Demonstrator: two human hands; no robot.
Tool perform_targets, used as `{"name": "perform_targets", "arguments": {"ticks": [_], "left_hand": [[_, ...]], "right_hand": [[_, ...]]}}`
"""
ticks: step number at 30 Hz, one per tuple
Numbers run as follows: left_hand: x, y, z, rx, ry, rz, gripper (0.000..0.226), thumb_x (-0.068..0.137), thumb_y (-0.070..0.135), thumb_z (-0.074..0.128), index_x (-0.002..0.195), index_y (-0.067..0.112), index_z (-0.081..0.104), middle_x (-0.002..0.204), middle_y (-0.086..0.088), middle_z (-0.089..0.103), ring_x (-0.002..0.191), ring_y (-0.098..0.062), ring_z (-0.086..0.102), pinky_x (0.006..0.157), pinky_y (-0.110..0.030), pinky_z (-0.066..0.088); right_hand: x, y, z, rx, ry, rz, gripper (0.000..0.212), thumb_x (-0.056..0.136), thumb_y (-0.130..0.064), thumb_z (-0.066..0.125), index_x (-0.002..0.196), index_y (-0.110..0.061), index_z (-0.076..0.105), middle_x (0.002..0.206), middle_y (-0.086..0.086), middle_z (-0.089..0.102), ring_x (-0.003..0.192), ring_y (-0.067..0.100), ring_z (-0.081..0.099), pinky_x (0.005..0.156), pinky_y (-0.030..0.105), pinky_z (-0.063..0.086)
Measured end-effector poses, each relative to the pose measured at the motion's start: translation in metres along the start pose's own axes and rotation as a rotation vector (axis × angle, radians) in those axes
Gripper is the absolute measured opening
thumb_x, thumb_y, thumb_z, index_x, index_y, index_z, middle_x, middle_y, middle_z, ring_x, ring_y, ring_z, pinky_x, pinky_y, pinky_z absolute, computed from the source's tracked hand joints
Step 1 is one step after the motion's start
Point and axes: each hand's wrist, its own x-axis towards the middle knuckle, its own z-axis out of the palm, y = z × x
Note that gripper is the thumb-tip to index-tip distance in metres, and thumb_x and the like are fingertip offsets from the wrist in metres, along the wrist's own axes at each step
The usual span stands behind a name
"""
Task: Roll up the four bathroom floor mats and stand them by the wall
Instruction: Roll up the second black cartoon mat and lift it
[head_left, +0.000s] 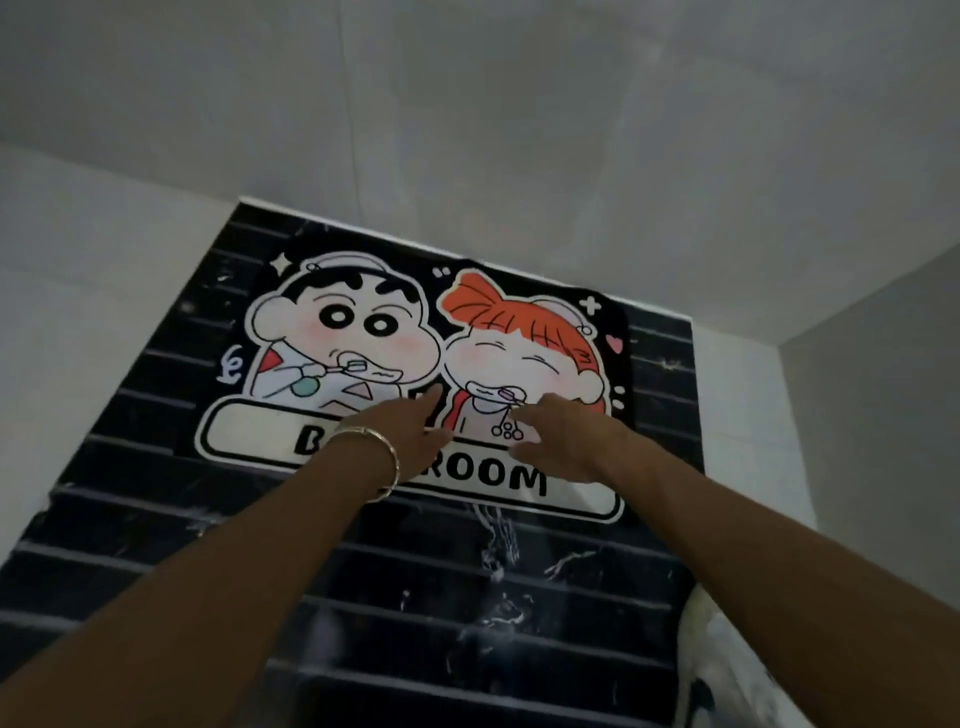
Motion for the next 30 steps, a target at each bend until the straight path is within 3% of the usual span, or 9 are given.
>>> {"name": "perform_targets", "arguments": {"ticks": [6, 10, 12, 15, 18, 22, 26, 28, 30], "left_hand": [[0.058, -0.007, 0.049, 0.091, -0.078, -0.139, 0.077, 0.094, 0.052, 0.044, 0.151, 0.034, -0.004, 0.159, -0.007, 0.008, 0.144, -0.028, 0.019, 0.112, -0.044, 0.03], [0.077, -0.006, 0.078, 0.146, -0.172, -0.16, 0.104, 0.082, 0.053, 0.063, 0.148, 0.035, -0.015, 0.158, -0.004, -0.016, 0.146, -0.033, -0.005, 0.112, -0.052, 0.028], [0.082, -0.009, 0.098, 0.197, -0.193, -0.17, 0.11, 0.08, 0.049, 0.067, 0.146, 0.035, -0.021, 0.155, -0.007, -0.028, 0.144, -0.037, -0.013, 0.111, -0.055, 0.028], [0.082, -0.02, 0.108, 0.178, -0.113, -0.154, 0.095, 0.089, 0.033, 0.058, 0.146, 0.038, -0.018, 0.153, -0.006, -0.031, 0.145, -0.035, -0.012, 0.11, -0.052, 0.031], [0.075, -0.034, 0.098, 0.162, -0.089, -0.176, 0.073, 0.098, 0.029, 0.045, 0.149, 0.038, -0.006, 0.156, 0.002, -0.023, 0.146, -0.027, -0.01, 0.106, -0.045, 0.038], [0.053, -0.059, 0.084, 0.15, -0.049, -0.451, 0.069, 0.096, 0.041, 0.046, 0.149, 0.04, 0.002, 0.159, -0.003, -0.007, 0.143, -0.033, 0.016, 0.104, -0.051, 0.037], [0.006, -0.047, 0.105, -0.31, -0.109, -0.667, 0.072, 0.092, 0.038, 0.054, 0.151, 0.027, 0.014, 0.158, -0.013, 0.01, 0.137, -0.033, 0.033, 0.11, -0.042, 0.034], [-0.009, -0.021, 0.122, -0.583, 0.044, -0.755, 0.058, 0.091, 0.03, 0.056, 0.143, 0.015, 0.035, 0.145, -0.014, 0.038, 0.126, -0.029, 0.047, 0.101, -0.029, 0.038], [-0.01, 0.0, 0.135, -0.807, 0.248, -0.86, 0.028, 0.091, 0.022, 0.057, 0.117, 0.011, 0.057, 0.12, -0.012, 0.059, 0.109, -0.026, 0.057, 0.087, -0.025, 0.042]], "right_hand": [[0.068, 0.062, 0.008, 0.042, -0.063, 0.0, 0.06, 0.097, -0.039, 0.049, 0.149, -0.018, 0.028, 0.148, 0.013, 0.031, 0.132, 0.031, 0.039, 0.107, 0.039, 0.037], [0.118, 0.097, -0.023, -0.034, -0.091, 0.027, 0.07, 0.093, -0.041, 0.056, 0.148, -0.012, 0.025, 0.151, 0.016, 0.029, 0.136, 0.03, 0.033, 0.108, 0.036, 0.032], [0.148, 0.1, -0.031, -0.094, -0.085, -0.013, 0.087, 0.086, -0.046, 0.063, 0.151, -0.012, 0.015, 0.156, 0.016, 0.017, 0.142, 0.031, 0.021, 0.113, 0.04, 0.026], [0.188, 0.062, -0.019, -0.205, -0.044, -0.234, 0.113, 0.072, -0.056, 0.073, 0.152, -0.027, -0.002, 0.158, 0.011, -0.007, 0.145, 0.035, -0.005, 0.113, 0.057, 0.018], [0.208, -0.01, 0.011, -0.359, -0.017, -0.468, 0.118, 0.068, -0.062, 0.072, 0.15, -0.033, -0.007, 0.157, 0.009, -0.02, 0.143, 0.039, -0.017, 0.11, 0.068, 0.011], [0.22, -0.064, 0.028, -0.341, -0.052, -0.471, 0.126, 0.064, -0.066, 0.073, 0.148, -0.038, -0.017, 0.154, 0.008, -0.031, 0.139, 0.043, -0.027, 0.103, 0.074, 0.005], [0.221, -0.072, 0.02, -0.371, -0.11, -0.418, 0.135, 0.059, -0.064, 0.078, 0.146, -0.038, -0.022, 0.152, 0.007, -0.036, 0.138, 0.042, -0.03, 0.103, 0.074, 0.007], [0.213, -0.081, 0.02, -0.39, -0.117, -0.388, 0.134, 0.062, -0.059, 0.079, 0.147, -0.035, -0.021, 0.152, 0.011, -0.034, 0.139, 0.043, -0.027, 0.107, 0.071, 0.013], [0.211, -0.09, 0.024, -0.393, -0.112, -0.366, 0.132, 0.065, -0.052, 0.081, 0.149, -0.029, -0.018, 0.154, 0.016, -0.028, 0.14, 0.046, -0.021, 0.108, 0.068, 0.019]]}}
